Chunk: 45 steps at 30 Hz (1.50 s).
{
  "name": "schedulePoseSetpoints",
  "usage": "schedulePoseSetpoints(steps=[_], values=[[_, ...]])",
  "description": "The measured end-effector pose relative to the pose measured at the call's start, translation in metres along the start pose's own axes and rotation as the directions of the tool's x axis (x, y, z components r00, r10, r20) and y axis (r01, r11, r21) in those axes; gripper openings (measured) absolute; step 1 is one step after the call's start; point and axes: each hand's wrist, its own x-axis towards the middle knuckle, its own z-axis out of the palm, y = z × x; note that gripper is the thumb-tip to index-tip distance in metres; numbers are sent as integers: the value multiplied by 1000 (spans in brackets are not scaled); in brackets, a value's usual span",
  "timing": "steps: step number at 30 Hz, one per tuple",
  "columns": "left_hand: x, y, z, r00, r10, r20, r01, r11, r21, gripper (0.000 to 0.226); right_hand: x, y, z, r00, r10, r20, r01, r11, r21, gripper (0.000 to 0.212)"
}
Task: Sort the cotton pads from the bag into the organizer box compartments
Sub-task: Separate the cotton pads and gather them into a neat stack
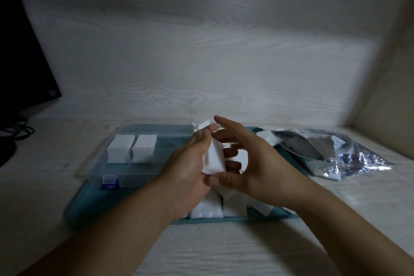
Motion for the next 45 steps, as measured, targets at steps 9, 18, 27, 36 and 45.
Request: schedulePoseSetpoints(steps=[9, 18, 27, 36, 45], values=[[-3, 11, -1, 990, -7, -141, 14, 999, 52, 34, 12, 54, -43, 917, 240, -320, -337, 894, -294, 30], [-3, 10, -1, 986, -39, -162, 46, 998, 45, 39, 13, 54, -7, 960, 265, -93, -274, 811, -516, 42], [-3, 8, 1, 980, 33, -195, -6, 991, 136, 38, 15, 29, -34, 892, 213, -400, -121, 963, 242, 11], [-4, -2, 6, 997, -39, -70, 49, 988, 144, 45, 8, 5, -1, 971, 108, -215, -35, 947, 319, 17], [-5, 0, 4, 991, 13, -130, 10, 984, 180, 42, 1, 2, -4, 963, -136, -234, 122, 990, -77, 38]])
